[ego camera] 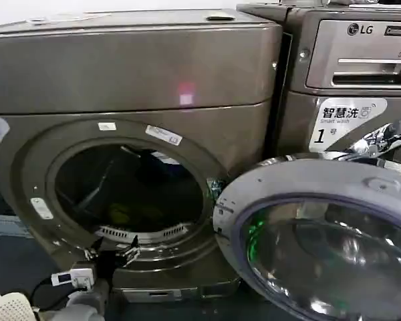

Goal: Grasp the clothes from the dryer.

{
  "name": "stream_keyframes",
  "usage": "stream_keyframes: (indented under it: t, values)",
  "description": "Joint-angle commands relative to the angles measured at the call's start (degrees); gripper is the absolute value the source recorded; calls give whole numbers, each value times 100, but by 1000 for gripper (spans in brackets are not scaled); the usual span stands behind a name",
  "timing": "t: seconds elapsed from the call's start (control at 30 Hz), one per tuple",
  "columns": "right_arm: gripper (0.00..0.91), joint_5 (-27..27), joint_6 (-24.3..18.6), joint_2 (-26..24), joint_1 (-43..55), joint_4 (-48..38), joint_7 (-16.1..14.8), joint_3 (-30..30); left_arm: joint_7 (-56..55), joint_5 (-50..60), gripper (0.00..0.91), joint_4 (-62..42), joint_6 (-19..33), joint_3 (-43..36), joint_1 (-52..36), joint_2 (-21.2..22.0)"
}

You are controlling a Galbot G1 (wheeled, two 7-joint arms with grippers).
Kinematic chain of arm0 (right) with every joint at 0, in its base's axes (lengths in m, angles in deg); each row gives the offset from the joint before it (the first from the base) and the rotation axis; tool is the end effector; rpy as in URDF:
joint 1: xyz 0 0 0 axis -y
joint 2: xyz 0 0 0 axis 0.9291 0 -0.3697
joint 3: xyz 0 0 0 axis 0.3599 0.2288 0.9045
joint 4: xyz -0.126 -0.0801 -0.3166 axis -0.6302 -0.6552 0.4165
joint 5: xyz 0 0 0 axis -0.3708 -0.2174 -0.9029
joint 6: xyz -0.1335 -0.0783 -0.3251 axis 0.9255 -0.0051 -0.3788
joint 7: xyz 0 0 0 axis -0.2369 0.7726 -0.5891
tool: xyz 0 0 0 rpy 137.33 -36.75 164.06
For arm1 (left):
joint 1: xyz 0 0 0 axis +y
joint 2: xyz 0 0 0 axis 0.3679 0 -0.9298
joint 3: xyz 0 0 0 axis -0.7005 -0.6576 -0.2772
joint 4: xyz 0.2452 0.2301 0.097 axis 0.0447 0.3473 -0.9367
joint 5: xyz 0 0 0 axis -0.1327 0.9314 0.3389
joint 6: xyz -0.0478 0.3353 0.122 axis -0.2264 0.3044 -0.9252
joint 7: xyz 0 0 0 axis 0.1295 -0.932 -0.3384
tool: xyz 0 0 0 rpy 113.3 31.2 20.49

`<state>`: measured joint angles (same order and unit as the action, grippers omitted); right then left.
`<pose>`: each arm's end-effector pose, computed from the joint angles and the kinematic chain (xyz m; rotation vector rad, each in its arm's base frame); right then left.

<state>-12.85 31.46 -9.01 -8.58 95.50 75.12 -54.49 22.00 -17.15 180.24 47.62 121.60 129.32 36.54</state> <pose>-0.1484 -0.4463 -0.1039 2.0045 1.9343 -0.3907 0.2309 0.0306 -0.2060 0.0919 -2.7610 -0.0994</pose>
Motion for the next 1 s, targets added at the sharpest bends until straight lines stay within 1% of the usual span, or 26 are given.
stream_keyframes:
  t: [0.03,0.5,1.0]
  values:
    - [907,0,6,1,3,7,-2,-4,-2,1,907,-6,-281,10,-4,3]
    - [907,-9,-4,-63,-52,-96,-12,-99,0,0,907,-63,-281,18,-52,11]
    - [907,-33,-14,-9,-21,-81,-23,-60,3,-2,907,-121,-281,20,-86,31]
